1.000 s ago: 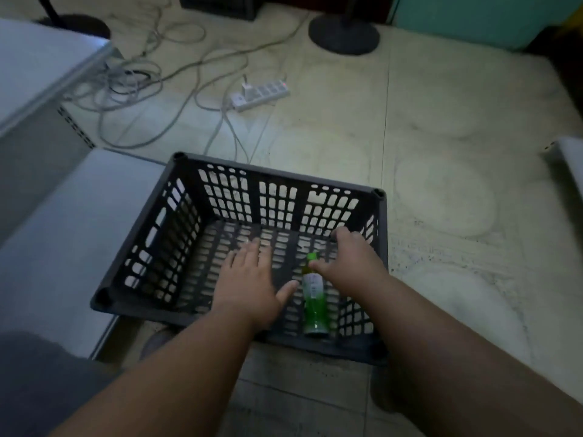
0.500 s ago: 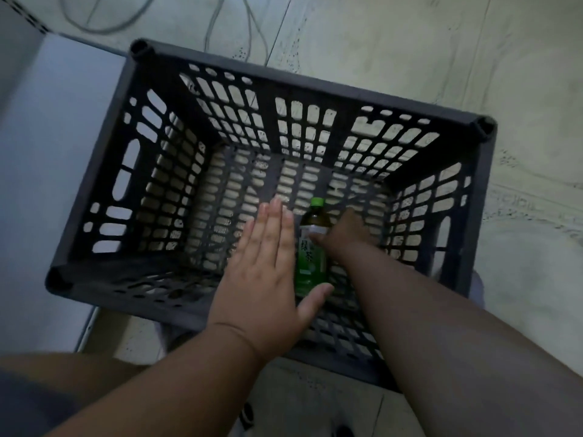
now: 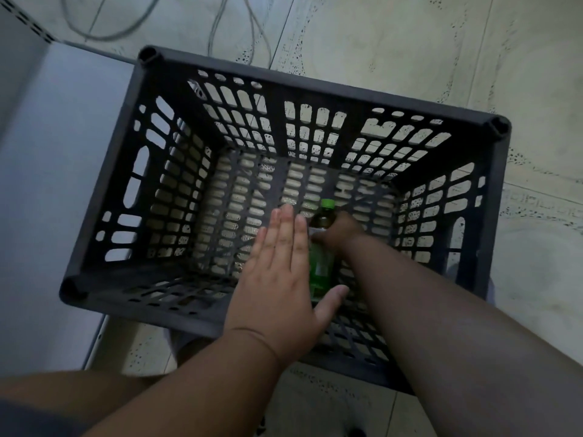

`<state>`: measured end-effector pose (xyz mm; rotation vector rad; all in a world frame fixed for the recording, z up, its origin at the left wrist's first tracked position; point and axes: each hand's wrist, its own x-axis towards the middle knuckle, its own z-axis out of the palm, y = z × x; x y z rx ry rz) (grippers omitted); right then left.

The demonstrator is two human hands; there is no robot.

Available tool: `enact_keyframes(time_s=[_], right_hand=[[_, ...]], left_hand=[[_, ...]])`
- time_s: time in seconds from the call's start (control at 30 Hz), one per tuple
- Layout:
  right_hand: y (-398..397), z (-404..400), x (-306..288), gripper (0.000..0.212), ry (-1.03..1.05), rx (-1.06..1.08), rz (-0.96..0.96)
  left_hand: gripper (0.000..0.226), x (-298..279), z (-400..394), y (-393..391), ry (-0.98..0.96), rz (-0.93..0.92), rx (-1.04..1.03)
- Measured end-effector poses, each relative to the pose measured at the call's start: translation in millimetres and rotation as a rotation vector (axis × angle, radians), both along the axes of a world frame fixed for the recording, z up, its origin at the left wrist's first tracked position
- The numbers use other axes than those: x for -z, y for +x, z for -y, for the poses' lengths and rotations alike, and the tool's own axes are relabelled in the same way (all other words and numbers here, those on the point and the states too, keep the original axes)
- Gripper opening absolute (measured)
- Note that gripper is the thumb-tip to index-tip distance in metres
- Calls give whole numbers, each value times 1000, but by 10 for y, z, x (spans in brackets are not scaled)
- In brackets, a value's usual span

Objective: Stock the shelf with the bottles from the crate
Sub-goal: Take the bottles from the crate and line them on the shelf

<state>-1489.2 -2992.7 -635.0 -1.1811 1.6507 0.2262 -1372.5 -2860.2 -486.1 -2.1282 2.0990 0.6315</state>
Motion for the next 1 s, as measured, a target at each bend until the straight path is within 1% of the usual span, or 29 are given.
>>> enact_keyframes(time_s=[0.03,0.07,0.17,0.23,0.3,0.37,0.47,0.53,0.57,0.63,0.7,0.73,0.8,0.9,0.93,1.0], right_hand=[[-66,-25,-23,65,-10,34,19],[-135,-55,-72,68,-22,70,42],[-270,-77,-387,86,-109,135,133],[-325,-28,-700,90,-205,126,152],[-367,13,-1131,87,-299,83,167],[-367,60,-1601,83,-383,-7,176],[-234,-26,-2406,72,-534,-154,205],[-73,-107,-2906,66,-636,-230,240],[50,-162,-3169,65,-679,-265,276],[323,-297,-3640,67,-740,-310,372],[627,-432,-4057,75,-778,-348,482],[880,-527,-4270,79,-800,-395,543],[1196,-665,-4550,77,-811,-454,638],[1896,-992,-4873,64,-823,-620,757],[2154,-1107,-4938,61,-822,-682,783],[2708,-1319,-5031,61,-819,-794,813]], left_hand=[[96,15,-4,-1,0,9,3],[95,20,-10,-5,-1,13,4],[97,23,16,-1,20,29,-11],[98,8,35,12,49,35,-30],[99,-81,20,49,63,41,-33],[101,-232,58,127,71,40,-17],[101,-727,99,336,22,-115,-79],[95,-1108,124,490,-83,-214,-160],[90,-1321,104,590,-157,-228,-194],[77,-1704,2,819,-231,-252,-269],[72,-2011,-159,1070,-261,-375,-364],[73,-2177,-319,1288,-300,-450,-434],[82,-2384,-541,1556,-366,-571,-534],[96,-2644,-1015,2094,-482,-602,-669],[97,-2702,-1185,2276,-511,-597,-712],[91,-2774,-1498,2651,-587,-585,-802]])
